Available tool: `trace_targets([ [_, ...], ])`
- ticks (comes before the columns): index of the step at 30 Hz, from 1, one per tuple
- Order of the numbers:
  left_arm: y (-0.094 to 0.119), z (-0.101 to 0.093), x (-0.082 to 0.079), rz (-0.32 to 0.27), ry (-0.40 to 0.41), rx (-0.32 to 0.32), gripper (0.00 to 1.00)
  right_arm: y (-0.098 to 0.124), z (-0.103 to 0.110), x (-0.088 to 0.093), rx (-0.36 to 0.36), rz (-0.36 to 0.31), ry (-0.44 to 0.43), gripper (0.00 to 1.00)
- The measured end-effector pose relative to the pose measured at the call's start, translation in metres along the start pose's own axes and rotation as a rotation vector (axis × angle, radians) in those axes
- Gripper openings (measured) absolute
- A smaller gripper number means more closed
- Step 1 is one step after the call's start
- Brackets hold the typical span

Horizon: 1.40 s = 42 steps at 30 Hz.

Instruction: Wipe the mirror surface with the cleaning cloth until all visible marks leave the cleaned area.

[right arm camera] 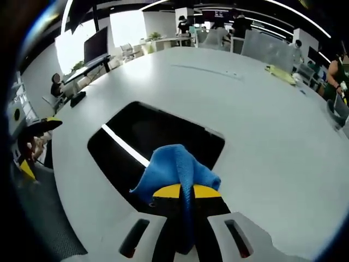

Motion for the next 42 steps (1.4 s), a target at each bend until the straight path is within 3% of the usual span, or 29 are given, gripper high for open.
trace_targets([
  [42, -0.001, -0.002, 0.001, 0.010, -0.012, 0.009, 0.99, -0.002, 0.016, -0.004, -0.010, 0.000, 0.004, 0.01],
])
Point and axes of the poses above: the point that each gripper's makers call its tool centre point, and the gripper's own axes: y roughly backward along the fingers, z roughly to its left, x roughly out of its underside, the point moved 6 cm from there along y, roughly backward along the fingers, and after that the axes turned 13 degrees about z, right-handed, at the moved point
